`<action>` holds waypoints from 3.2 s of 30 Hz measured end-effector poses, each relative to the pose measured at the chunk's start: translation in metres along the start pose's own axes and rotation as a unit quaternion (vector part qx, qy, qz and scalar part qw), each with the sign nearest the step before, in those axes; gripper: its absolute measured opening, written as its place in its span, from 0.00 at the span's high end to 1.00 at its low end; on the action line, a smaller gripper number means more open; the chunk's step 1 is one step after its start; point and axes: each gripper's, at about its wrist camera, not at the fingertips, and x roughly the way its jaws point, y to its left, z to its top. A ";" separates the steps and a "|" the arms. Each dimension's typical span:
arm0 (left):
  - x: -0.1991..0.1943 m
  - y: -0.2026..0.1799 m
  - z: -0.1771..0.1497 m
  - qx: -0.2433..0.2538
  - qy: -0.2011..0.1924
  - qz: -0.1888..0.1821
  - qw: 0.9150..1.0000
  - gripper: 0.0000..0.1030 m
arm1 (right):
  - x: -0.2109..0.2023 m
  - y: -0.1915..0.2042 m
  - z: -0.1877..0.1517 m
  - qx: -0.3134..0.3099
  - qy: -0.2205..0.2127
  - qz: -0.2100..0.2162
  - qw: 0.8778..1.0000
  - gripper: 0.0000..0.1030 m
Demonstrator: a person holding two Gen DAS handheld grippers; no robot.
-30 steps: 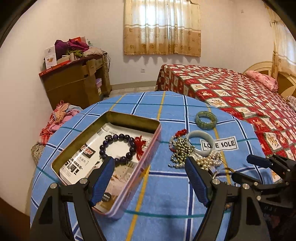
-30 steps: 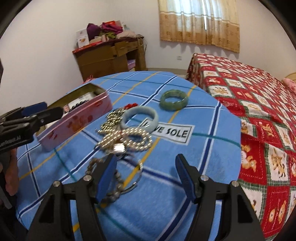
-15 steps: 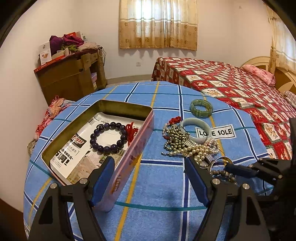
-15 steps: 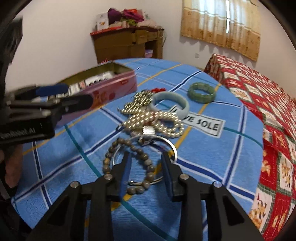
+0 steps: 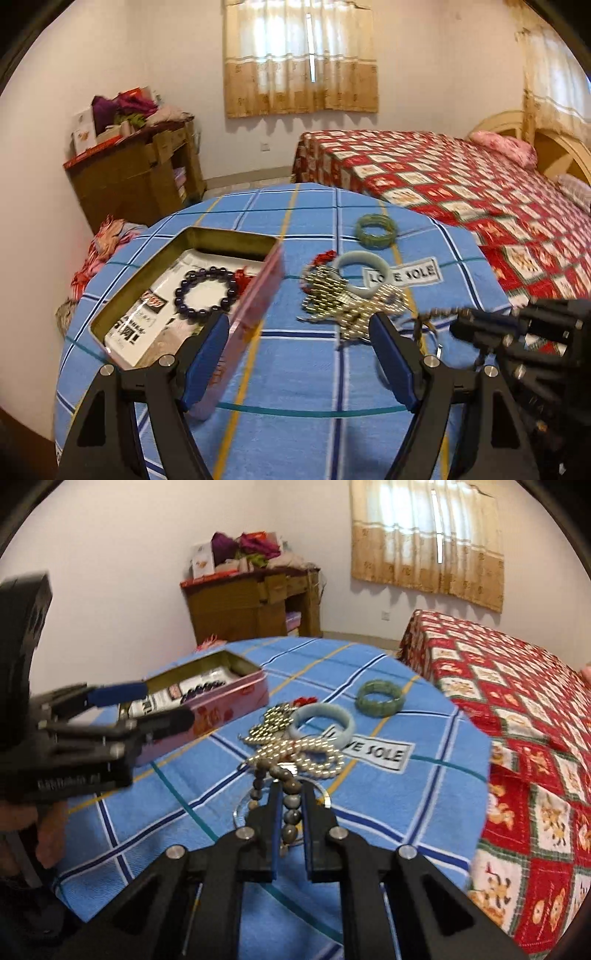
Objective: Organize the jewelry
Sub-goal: 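Grasp the brown bead bracelet with the right tool while the left tool grasps the silver bangle, then carry the brown bracelet and silver bangle over the pink tin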
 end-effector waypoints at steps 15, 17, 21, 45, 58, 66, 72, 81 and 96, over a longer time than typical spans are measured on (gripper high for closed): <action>0.056 -0.034 -0.018 0.025 0.109 -0.083 0.990 0.57 | -0.005 -0.021 -0.004 0.027 -0.004 -0.006 1.000 0.89; 0.063 -0.038 -0.019 0.028 0.124 -0.100 0.987 0.72 | -0.005 -0.020 -0.004 0.025 -0.004 -0.007 1.000 0.89; 0.057 -0.040 -0.019 0.033 0.119 -0.117 0.985 0.96 | -0.008 -0.021 -0.004 0.026 -0.010 -0.011 1.000 0.89; -0.022 0.037 0.021 -0.024 -0.005 -0.061 0.998 0.97 | -0.020 0.005 0.028 -0.002 -0.048 0.002 0.999 0.89; -0.016 0.079 0.015 -0.064 -0.002 -0.022 0.998 0.97 | 0.000 0.027 0.047 -0.025 -0.046 0.024 0.998 0.89; -0.013 0.098 0.011 -0.085 0.003 -0.016 0.996 0.97 | 0.017 0.042 0.056 -0.040 -0.035 0.035 0.998 0.89; -0.013 0.109 0.010 -0.097 0.003 -0.012 0.995 0.97 | 0.027 0.053 0.062 -0.051 -0.027 0.041 0.997 0.89; -0.009 0.125 0.007 -0.114 0.007 -0.004 0.993 0.97 | 0.040 0.068 0.073 -0.069 -0.021 0.050 0.996 0.89; 0.000 0.148 0.012 -0.118 0.011 0.024 0.993 0.97 | 0.057 0.091 0.100 -0.102 -0.028 0.058 0.993 0.89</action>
